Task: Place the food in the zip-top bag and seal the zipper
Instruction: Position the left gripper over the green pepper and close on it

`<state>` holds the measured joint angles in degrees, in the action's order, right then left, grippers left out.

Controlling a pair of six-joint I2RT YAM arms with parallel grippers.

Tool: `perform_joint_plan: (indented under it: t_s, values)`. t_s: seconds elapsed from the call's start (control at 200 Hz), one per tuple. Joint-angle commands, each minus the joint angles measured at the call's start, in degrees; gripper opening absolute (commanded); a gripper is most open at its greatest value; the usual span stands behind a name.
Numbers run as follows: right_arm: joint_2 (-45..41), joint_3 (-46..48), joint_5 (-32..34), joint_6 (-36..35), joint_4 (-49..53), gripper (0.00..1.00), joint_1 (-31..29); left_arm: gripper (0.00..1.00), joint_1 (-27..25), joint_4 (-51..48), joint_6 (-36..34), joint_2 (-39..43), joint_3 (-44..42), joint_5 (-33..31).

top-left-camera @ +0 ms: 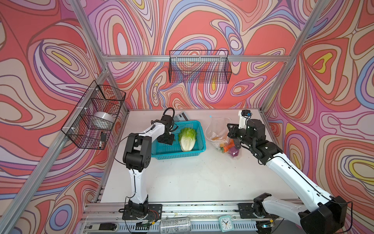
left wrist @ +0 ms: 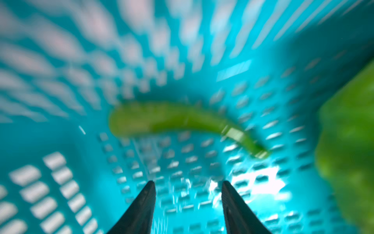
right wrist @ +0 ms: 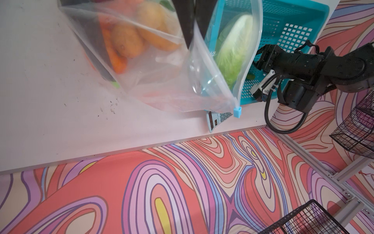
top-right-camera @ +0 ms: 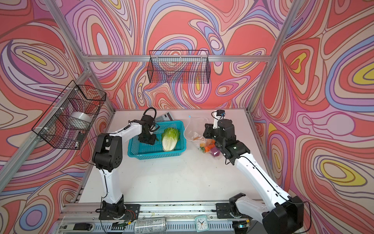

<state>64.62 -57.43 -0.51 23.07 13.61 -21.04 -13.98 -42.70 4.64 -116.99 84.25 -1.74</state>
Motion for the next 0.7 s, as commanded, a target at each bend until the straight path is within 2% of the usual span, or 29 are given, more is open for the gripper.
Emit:
perform_joint_plan:
  t_s: [0.0, 0.12, 0.265, 0.451, 0.596, 0.696]
  values:
    - [-1.2, 0.1, -0.13, 0.11, -0.8, 0.0, 0.21, 0.58, -0.26, -2.29, 5.64, 0.54, -2.52, -2.72]
    - [-1.71, 0.35, 0.22, -0.09, -0.66, 0.0, 0.21, 0.59, -0.6, -0.28, 8.22, 3.25, -3.51, -1.86]
    - [-1.86, 0.78, 0.31, 0.01, -0.85, 0.0, 0.19, 0.68, -1.31, 3.11, 12.45, 7.03, -4.41, -1.16]
    - [-1.84, 1.19, 0.31, 0.11, -1.12, 0.0, 0.22, 0.81, -1.43, 10.63, 24.1, 11.44, -7.43, -0.84]
    - [-2.16, 1.7, 0.5, 0.06, -1.3, 0.0, 0.21, 0.82, -1.6, 14.39, 31.77, 10.34, -8.19, -2.48]
    - [-2.48, 2.04, 0.81, -0.12, -1.3, 0.0, 0.21, 0.83, -2.18, 14.01, 35.05, 7.69, -6.81, -6.26]
